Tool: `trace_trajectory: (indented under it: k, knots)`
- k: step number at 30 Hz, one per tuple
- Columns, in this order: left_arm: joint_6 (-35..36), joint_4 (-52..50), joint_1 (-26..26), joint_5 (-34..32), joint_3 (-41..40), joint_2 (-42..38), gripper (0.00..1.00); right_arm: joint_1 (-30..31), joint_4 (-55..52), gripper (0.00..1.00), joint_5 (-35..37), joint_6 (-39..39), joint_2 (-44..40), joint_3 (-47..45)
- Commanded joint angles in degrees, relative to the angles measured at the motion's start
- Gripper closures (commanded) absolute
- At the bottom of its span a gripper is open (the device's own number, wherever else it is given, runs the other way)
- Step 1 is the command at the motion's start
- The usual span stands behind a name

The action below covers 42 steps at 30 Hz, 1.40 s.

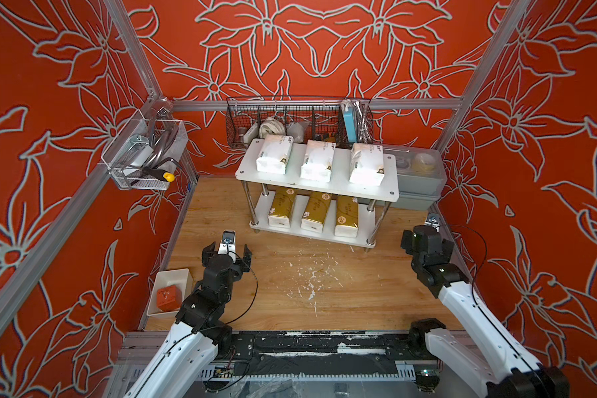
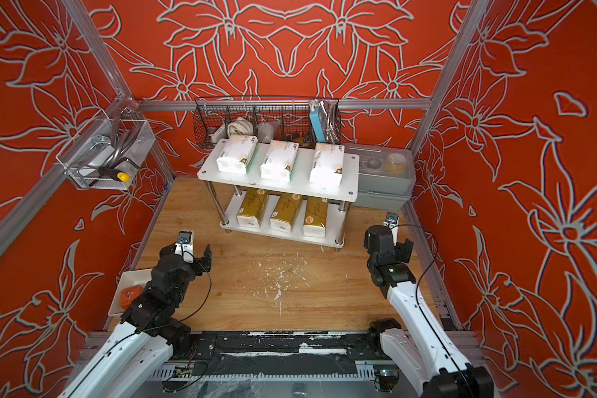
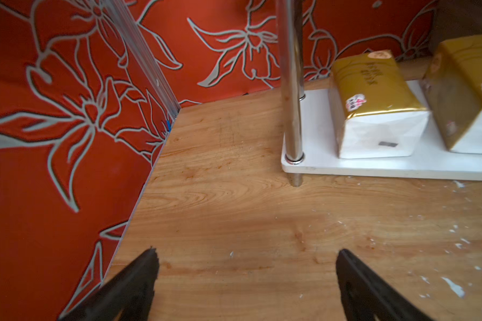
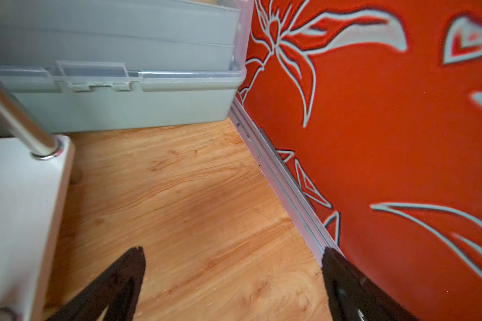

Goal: Place the tissue boxes on the shelf by color
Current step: Reset both arms

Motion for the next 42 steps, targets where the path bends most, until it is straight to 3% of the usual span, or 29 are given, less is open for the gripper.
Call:
trace_trajectory:
  k: [1,2,6,11,14,17,25,27,28,29,31,33,35,42]
  knots:
    - [0.33,11.25,9.5,8.53,-1.21,1.9,0.01,-0.51,18.82,0.01,4.79,-4.72,5.28,-4.24]
    - [-0.17,12.96,11.91,10.08,-1.59,3.34,0.01,-0.53,21.78,0.01,4.75,-5.06,7.94,-4.96]
    - [4.39,22.76,13.43,14.62,-4.53,9.77,0.01,-0.49,27.47,0.01,2.53,-5.2,15.91,-5.05]
    - [1.58,28.06,16.2,20.79,-6.42,15.05,0.01,-0.4,35.75,0.01,0.31,-7.01,22.69,-6.84]
    - [0.75,30.43,16.21,24.68,-6.03,19.32,0.01,-0.42,38.56,0.01,-1.76,-9.74,23.88,-6.96]
    - [-0.92,33.87,16.21,26.48,-5.55,25.04,0.01,-0.44,49.92,0.01,-2.05,-11.31,25.92,-11.44]
    - [-5.43,48.03,16.25,27.96,-4.37,44.41,0.03,-1.96,50.45,0.01,-11.23,-12.71,26.42,-11.82]
    - [-4.76,54.87,16.21,29.71,-4.18,52.1,0.05,-3.46,50.96,0.01,-15.94,-12.42,26.81,-12.19]
    - [-7.74,59.57,18.32,29.26,-5.0,54.71,0.03,-4.83,53.48,0.01,-17.39,-11.5,28.52,-13.78]
    - [-8.69,55.81,19.94,31.2,-4.15,53.38,0.02,-5.49,60.5,0.01,-17.65,-11.89,30.88,-14.48]
    - [-8.43,58.5,19.92,31.99,-5.04,54.08,0.03,-5.4,53.63,0.02,-17.59,-11.05,29.04,-13.18]
    - [-7.09,54.78,19.93,35.02,-4.28,52.6,0.07,-5.51,57.32,0.02,-17.54,-11.52,30.09,-13.74]
    - [-7.63,56.05,20.99,36.65,-4.37,53.53,0.03,-5.48,55.13,0.01,-17.58,-11.24,29.23,-13.49]
    - [-8.18,55.23,20.34,32.74,-4.06,53.27,0.02,-5.52,55.94,0.01,-17.5,-11.2,28.83,-14.06]
